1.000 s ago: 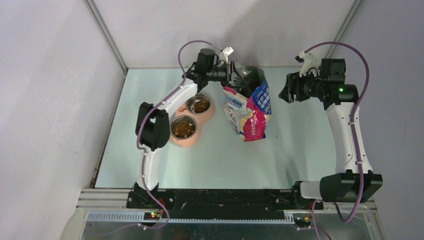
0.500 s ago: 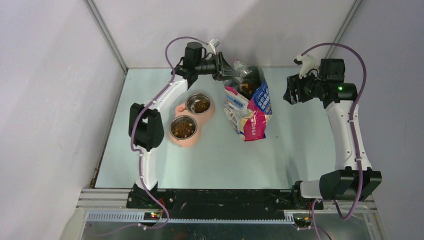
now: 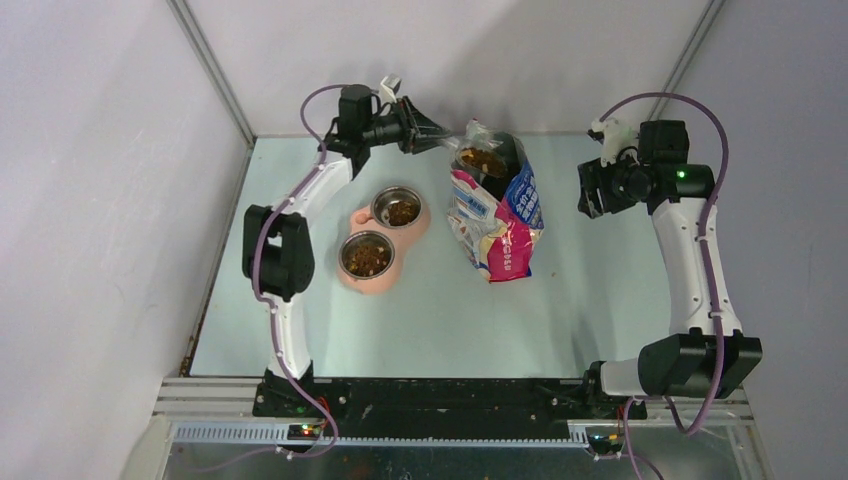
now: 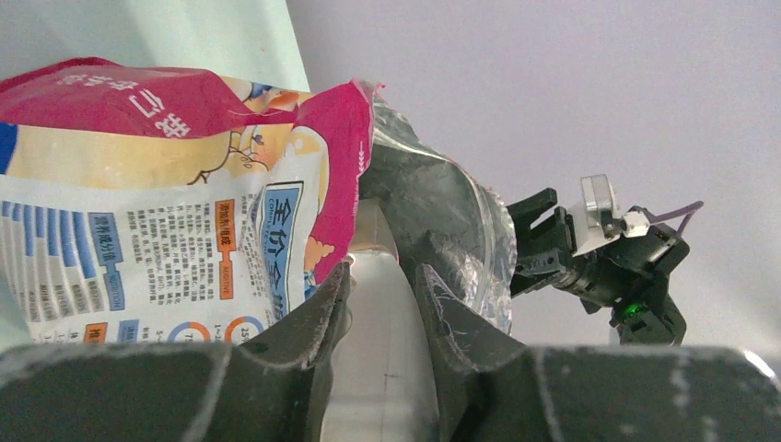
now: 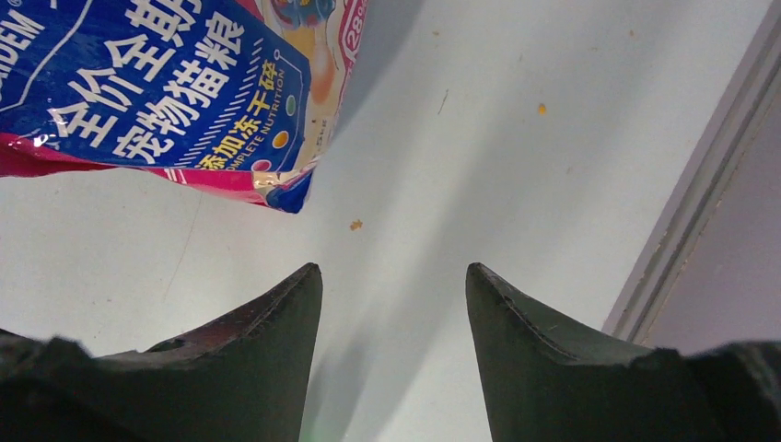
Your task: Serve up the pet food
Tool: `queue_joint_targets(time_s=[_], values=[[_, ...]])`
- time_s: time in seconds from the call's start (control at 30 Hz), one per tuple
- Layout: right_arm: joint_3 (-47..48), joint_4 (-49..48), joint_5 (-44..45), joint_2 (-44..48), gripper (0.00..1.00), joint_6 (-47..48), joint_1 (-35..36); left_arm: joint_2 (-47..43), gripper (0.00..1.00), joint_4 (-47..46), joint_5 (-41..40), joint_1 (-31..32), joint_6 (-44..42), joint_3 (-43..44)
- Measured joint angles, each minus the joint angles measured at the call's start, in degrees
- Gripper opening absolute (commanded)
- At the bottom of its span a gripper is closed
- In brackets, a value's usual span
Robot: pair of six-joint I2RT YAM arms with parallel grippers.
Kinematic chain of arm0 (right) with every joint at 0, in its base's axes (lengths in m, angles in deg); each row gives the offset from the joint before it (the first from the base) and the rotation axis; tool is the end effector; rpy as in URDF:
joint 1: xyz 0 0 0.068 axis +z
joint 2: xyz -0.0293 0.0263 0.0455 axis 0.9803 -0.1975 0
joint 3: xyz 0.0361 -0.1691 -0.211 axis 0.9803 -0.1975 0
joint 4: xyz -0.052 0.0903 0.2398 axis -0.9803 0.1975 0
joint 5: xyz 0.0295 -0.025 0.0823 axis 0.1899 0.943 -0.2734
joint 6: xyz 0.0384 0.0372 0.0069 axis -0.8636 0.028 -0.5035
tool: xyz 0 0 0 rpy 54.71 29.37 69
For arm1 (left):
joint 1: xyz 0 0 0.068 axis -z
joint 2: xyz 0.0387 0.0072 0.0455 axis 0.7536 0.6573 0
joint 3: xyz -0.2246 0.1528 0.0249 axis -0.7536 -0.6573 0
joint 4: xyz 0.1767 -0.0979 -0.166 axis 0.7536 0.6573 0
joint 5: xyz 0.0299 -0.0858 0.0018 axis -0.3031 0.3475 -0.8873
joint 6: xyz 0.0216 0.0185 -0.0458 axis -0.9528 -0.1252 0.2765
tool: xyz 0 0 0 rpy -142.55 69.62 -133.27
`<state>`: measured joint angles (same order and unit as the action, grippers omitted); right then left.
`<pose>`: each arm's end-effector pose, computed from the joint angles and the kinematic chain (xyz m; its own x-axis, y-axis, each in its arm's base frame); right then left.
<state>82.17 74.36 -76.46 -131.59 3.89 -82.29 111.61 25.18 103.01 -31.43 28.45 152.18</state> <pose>0.2705 -0.0062 0.3865 -0.6669 -0.2834 -0.6891 -0.3909 0.9204 -0.0003 0.4563 -0.1721 0.3258 -0.9013 -0.3226 -0.2890 0.2219 0.2289 -0.9478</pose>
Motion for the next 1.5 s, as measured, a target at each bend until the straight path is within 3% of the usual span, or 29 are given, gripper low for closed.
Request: queue_joint_targets(time_s=[0.2,0.63,1.03,1.23,1.5], values=[[0.0,0.2,1.0,-0.2,0.61,0.0,0.0,-1.2,0.00,2.2,-1.2,-0.8,-1.4,0.2],[-2.3,-0.2,2.0,0.7,0.61,0.5,-0.2,-3.6,0.00,12.2,-5.7,1.8,-13.7,5.0],[-2.7,-0.2,2.0,1.4,0.61,1.0,-0.7,-3.7,0.00,-1.7,-3.8,-0.5,3.0,-5.6],[-2.9,0.0,2.0,1.6,0.61,1.0,-0.7,-3.7,0.00,-6.0,-1.5,-1.0,7.0,-6.3],[-3.0,0.2,2.0,1.6,0.61,1.1,-0.7,-2.5,0.00,-19.2,3.0,-1.9,15.6,-8.1]])
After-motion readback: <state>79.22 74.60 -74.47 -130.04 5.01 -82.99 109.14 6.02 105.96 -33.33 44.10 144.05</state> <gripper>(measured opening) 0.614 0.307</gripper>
